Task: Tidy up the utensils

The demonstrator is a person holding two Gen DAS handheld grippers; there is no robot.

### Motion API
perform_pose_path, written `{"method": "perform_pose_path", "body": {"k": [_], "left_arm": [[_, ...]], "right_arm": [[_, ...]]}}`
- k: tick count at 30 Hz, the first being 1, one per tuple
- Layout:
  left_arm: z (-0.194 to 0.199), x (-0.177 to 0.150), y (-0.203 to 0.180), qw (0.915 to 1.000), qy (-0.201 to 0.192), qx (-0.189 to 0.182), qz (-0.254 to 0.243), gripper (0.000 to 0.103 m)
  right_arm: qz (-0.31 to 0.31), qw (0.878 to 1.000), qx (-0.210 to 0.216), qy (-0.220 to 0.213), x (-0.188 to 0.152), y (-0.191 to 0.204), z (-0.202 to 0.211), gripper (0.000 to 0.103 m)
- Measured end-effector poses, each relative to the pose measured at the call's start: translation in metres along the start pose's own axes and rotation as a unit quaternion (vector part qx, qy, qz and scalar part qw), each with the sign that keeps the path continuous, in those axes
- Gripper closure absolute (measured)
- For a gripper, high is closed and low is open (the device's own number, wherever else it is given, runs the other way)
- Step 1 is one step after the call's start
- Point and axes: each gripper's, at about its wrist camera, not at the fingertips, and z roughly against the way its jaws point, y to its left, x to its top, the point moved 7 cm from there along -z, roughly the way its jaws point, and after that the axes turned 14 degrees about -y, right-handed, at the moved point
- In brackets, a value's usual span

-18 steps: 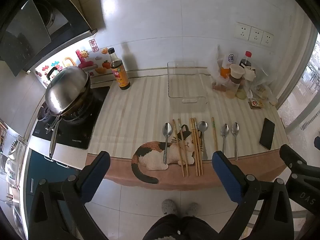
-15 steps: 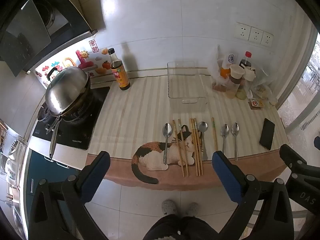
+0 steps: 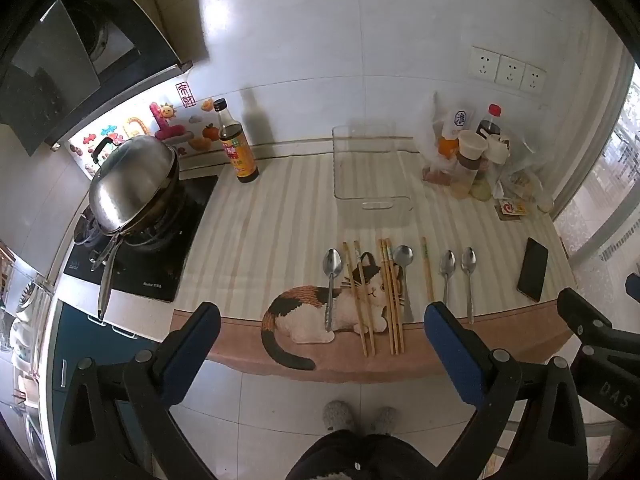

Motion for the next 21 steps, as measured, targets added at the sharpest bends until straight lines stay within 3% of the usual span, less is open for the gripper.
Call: {"method": "perform_pose_path", "body": {"k": [21], "left_arm": [[0.0005, 0.0, 0.0001, 1.0, -0.001, -0.001, 0.0, 0.0]], "right_arm": [[-0.001, 1.0, 0.001, 0.001, 0.0023, 0.0003, -0.0053, 0.0]]}}
